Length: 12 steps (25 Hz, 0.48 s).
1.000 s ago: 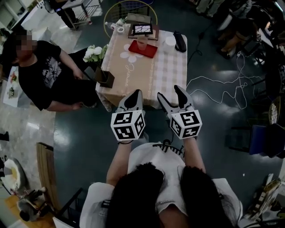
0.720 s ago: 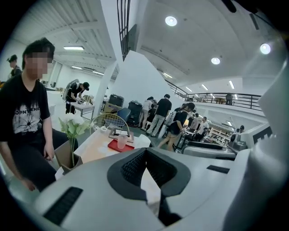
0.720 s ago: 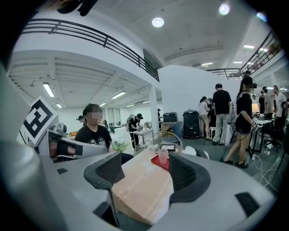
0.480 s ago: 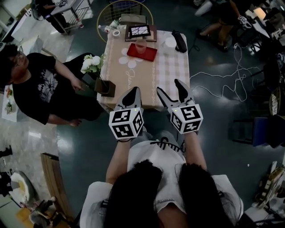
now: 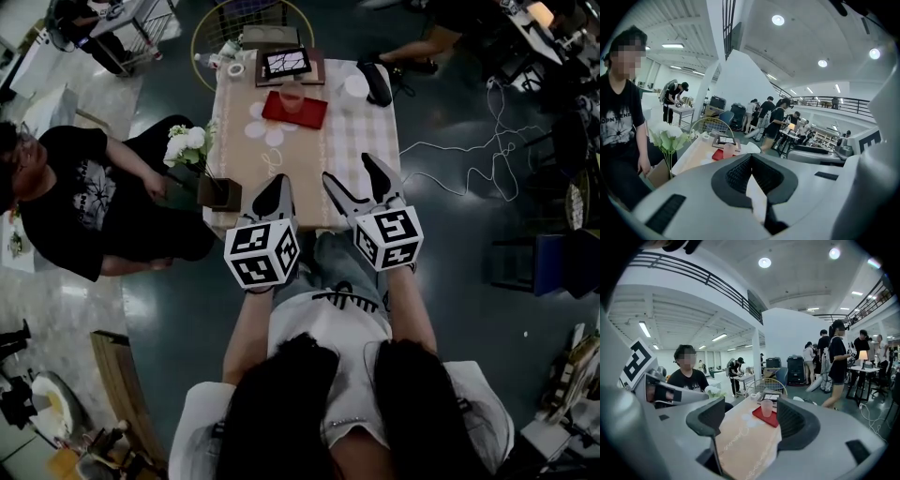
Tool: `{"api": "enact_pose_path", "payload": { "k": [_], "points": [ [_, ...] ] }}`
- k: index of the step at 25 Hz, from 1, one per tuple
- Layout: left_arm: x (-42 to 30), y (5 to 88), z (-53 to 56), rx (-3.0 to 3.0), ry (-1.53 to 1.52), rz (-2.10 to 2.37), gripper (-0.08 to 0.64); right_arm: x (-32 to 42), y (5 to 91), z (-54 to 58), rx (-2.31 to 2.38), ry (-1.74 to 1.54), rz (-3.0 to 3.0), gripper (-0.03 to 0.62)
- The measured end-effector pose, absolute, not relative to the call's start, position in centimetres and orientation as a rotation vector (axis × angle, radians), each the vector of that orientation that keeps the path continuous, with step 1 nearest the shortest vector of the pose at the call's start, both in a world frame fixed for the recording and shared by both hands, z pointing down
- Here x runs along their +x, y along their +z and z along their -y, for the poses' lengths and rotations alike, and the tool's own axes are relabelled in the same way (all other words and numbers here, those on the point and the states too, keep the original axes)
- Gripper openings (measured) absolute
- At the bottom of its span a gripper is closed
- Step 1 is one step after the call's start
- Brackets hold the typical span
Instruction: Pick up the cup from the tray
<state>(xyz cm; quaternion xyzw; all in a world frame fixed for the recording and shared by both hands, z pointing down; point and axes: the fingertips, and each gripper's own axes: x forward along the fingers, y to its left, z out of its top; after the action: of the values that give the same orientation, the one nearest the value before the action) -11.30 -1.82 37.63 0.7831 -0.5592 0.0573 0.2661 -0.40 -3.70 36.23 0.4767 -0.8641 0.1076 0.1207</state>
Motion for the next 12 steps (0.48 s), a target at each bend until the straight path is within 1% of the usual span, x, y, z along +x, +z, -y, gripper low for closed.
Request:
{"api": "enact_pose_path", "payload": {
  "k": [12],
  "points": [
    [-12.1, 39.4, 6.2, 2.065, 0.186, 1.538, 0.008, -1.9, 38.2, 9.4, 1.340, 0.331, 2.547, 0.337]
  ]
}}
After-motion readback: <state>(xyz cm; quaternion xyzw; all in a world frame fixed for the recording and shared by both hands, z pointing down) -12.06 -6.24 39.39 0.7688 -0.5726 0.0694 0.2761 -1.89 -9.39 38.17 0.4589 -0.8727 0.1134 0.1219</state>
